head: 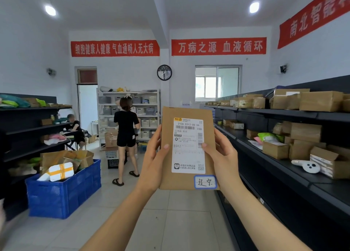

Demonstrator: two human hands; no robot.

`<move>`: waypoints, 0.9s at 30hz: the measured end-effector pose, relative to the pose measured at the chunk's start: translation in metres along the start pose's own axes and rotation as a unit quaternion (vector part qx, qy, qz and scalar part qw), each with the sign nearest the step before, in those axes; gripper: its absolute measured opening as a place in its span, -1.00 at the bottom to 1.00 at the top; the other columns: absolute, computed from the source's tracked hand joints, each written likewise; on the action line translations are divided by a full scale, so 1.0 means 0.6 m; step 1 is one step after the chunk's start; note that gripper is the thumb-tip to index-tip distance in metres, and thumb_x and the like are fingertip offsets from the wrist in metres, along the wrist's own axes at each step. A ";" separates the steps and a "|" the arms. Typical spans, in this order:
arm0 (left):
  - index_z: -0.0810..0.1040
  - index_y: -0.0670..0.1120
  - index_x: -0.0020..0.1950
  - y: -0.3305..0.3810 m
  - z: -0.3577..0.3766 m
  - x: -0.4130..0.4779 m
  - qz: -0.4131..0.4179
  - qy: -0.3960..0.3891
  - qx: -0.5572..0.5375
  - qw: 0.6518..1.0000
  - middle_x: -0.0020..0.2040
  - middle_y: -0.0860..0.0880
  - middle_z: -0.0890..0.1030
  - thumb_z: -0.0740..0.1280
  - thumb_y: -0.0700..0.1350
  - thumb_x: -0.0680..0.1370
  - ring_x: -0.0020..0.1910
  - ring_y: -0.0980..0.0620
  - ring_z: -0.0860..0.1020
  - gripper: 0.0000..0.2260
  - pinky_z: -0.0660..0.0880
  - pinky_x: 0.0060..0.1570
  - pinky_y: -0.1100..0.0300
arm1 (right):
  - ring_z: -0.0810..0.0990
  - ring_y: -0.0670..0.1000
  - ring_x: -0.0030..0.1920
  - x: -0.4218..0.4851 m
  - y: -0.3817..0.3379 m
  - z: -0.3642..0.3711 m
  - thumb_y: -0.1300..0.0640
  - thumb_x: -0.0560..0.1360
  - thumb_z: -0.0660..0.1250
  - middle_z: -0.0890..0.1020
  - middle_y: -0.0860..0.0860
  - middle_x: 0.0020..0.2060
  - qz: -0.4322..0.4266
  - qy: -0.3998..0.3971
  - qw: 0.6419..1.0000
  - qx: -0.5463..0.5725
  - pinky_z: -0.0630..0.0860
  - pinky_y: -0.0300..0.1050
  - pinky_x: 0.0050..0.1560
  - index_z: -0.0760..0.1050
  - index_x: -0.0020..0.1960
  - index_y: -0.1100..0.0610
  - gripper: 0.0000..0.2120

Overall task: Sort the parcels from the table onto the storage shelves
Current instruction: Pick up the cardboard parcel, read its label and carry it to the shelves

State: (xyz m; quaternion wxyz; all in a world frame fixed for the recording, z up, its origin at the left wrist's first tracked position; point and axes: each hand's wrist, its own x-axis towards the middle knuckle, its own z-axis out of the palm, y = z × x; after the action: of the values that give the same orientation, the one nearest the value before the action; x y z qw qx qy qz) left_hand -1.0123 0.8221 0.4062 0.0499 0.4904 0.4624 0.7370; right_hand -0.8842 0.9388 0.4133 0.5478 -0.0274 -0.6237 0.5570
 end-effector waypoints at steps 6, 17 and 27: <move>0.26 0.23 0.40 -0.056 0.045 0.056 0.004 0.012 0.003 1.000 0.38 0.04 0.44 0.20 -0.12 0.59 0.26 0.11 0.51 -0.58 0.53 0.06 0.33 | 0.68 -0.07 0.04 0.070 0.050 -0.046 0.30 0.49 0.36 0.70 -0.10 0.03 -0.007 -0.005 1.000 -0.009 0.63 -0.19 -0.13 0.50 0.19 -0.11 -0.61; 0.26 0.21 0.40 -0.140 0.142 0.168 0.020 0.019 0.016 0.999 0.29 0.23 0.46 0.25 -0.08 0.58 0.18 0.29 0.53 -0.58 0.50 0.02 0.36 | 0.65 -0.04 0.11 0.209 0.121 -0.142 0.28 0.49 0.36 0.68 -0.08 0.09 -0.016 -0.009 1.000 -0.004 0.62 -0.03 0.04 0.50 0.25 -0.08 -0.60; 0.28 0.37 0.37 -0.213 0.155 0.236 0.009 0.014 0.056 0.998 0.42 0.11 0.42 0.31 0.16 0.41 0.39 0.01 0.41 -0.46 0.37 0.35 -0.14 | 0.65 -0.12 0.07 0.285 0.185 -0.168 0.26 0.51 0.34 0.68 -0.17 0.04 -0.013 -0.008 1.000 0.000 0.62 -0.16 -0.05 0.49 0.16 -0.20 -0.61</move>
State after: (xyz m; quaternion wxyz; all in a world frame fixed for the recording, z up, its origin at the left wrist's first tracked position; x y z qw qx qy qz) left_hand -1.0620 1.0280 0.4169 0.0098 0.4864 0.4992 0.7170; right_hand -0.9444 1.1578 0.4219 0.5499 -0.0151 -0.6279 0.5505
